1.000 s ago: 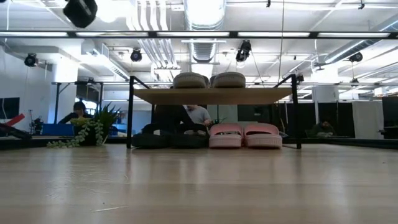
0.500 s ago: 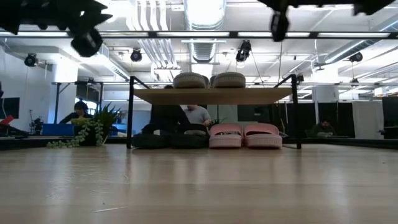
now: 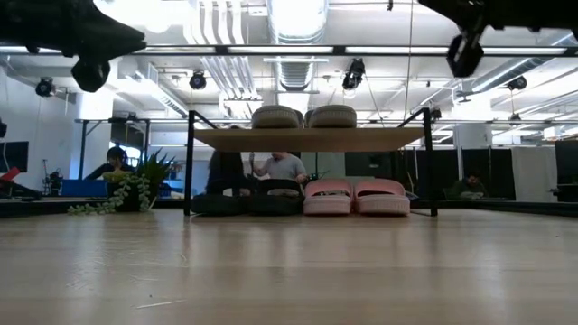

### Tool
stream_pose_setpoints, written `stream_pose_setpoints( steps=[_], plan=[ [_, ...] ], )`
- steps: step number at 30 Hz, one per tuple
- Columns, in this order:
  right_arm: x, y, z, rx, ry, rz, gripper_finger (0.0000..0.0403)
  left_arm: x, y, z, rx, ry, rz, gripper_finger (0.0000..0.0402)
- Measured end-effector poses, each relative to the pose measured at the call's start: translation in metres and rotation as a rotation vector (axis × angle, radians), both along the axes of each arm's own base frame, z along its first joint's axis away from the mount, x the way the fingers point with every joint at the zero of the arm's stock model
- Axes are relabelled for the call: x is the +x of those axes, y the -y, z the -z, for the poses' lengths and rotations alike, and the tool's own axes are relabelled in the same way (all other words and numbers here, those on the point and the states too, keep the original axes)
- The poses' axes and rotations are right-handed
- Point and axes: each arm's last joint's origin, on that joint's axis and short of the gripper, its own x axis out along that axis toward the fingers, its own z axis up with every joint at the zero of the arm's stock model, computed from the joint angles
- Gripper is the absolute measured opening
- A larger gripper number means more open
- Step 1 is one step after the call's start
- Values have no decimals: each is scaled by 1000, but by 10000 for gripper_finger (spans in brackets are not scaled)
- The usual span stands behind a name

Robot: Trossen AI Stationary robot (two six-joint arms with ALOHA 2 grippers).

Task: Pick and place slides into the shelf
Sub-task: Return to Home Position

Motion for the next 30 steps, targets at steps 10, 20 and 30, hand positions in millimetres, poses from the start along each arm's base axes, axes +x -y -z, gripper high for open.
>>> stream_pose_setpoints(
  steps=[10, 20, 30],
  plan=[
    [-41, 5, 35, -84, 120, -143, 13, -10, -1, -4, -9, 66, -45, 51],
    [-55, 8, 60, -162, 13, -165, 13, -8, -1, -7, -7, 91, -47, 51],
    [-59, 11, 71, -175, -109, -106, 13, -6, -3, 6, 203, -87, -87, 51]
  ],
)
